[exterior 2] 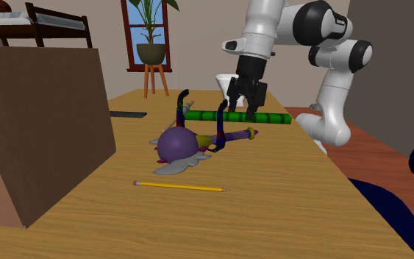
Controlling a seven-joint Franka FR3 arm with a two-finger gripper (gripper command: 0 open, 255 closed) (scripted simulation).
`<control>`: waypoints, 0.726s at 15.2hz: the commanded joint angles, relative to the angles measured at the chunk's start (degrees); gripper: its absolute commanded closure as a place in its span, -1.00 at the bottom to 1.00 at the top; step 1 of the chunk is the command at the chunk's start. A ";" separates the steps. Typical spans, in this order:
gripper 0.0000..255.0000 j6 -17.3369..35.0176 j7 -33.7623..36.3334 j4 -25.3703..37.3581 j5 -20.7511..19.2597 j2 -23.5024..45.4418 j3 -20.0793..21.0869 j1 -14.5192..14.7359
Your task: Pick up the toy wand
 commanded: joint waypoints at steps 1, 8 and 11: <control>-1.00 -0.41 2.13 5.31 -1.37 4.76 0.91 -0.06; -1.00 -5.24 9.17 28.46 -7.74 23.24 3.02 1.97; -1.00 -6.99 10.67 35.83 -9.61 28.96 2.98 3.25</control>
